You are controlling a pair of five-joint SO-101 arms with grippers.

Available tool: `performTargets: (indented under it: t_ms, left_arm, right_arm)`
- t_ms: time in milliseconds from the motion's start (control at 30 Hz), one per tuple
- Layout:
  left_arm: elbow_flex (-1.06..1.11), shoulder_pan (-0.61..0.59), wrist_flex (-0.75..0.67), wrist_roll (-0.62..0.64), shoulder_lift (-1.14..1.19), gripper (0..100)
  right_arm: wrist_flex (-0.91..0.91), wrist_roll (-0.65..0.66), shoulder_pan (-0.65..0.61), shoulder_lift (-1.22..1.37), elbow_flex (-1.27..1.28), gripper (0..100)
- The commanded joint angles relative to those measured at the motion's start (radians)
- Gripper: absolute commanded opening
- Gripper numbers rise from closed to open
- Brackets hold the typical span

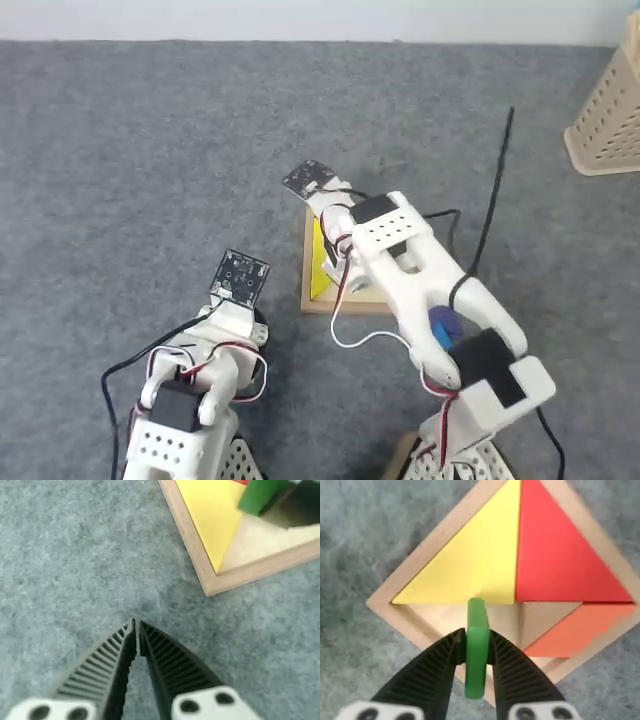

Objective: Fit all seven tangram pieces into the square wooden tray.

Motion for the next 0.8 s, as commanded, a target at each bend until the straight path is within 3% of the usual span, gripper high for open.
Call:
performTargets:
  t_ms: [0, 767]
  left_arm:
    - [-0.019, 0.003, 0.006, 0.006, -0.02, 1]
    - [-0.019, 0.003, 0.006, 0.006, -0.02, 1]
  right_arm:
    - [-0.024, 0.014, 0.004, 0.012, -0.018, 7.6]
    - [0.087, 0.015, -0.019, -0.002, -0.061, 1.3]
